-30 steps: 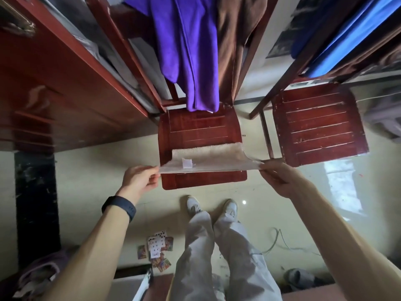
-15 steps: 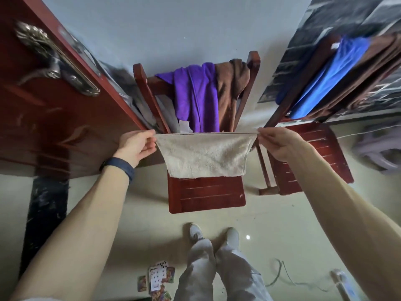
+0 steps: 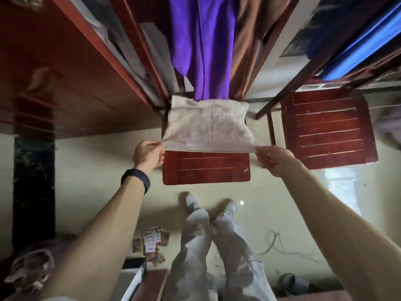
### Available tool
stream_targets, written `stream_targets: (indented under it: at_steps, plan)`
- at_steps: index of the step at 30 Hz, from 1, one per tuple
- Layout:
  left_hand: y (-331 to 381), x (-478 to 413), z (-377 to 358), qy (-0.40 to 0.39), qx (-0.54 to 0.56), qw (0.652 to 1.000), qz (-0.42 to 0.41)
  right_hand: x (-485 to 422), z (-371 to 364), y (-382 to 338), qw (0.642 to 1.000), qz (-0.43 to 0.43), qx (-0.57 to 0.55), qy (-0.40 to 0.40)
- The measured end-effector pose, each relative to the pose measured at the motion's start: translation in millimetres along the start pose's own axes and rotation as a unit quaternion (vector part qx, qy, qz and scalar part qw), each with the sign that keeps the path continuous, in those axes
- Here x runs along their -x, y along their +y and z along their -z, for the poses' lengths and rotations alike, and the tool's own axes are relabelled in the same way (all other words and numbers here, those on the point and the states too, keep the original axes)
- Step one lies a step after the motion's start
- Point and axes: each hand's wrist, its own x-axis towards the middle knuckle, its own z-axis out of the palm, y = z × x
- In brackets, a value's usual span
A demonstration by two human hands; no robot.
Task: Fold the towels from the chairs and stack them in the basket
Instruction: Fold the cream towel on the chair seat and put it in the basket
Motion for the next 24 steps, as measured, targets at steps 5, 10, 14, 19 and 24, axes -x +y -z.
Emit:
stream_targets:
  at_steps: [5, 10, 14, 19, 24]
  plan:
    - [-138.8, -58.4, -18.2, -0.027, -0.081, 0.993, 0.078, -82.5, 16.3, 97.2, 0.997, -0.056, 0.026, 0.042]
    - [-173.1, -30.7, -8.0, -0.058, -0.096, 0.988, 0.107, -107.6, 42.0, 151.5, 0.993, -0.099, 0.054, 0.023]
    - [-173.5, -14.7, 7.6, -0.091, -0.124, 0.983, 0.097, -92.9, 46.5, 161.7, 0.992, -0.083, 0.095, 0.01]
    - [-147.5, -5.6, 12.4, -0.122, -0.087, 0.984, 0.094, -72.5, 41.7, 146.4, 0.996, 0.002, 0.083, 0.03]
    - [-94.0, 12.7, 19.8, -0.14, -0.012, 0.989, 0.054, -23.6, 33.8, 99.9, 0.998, 0.064, 0.024, 0.011]
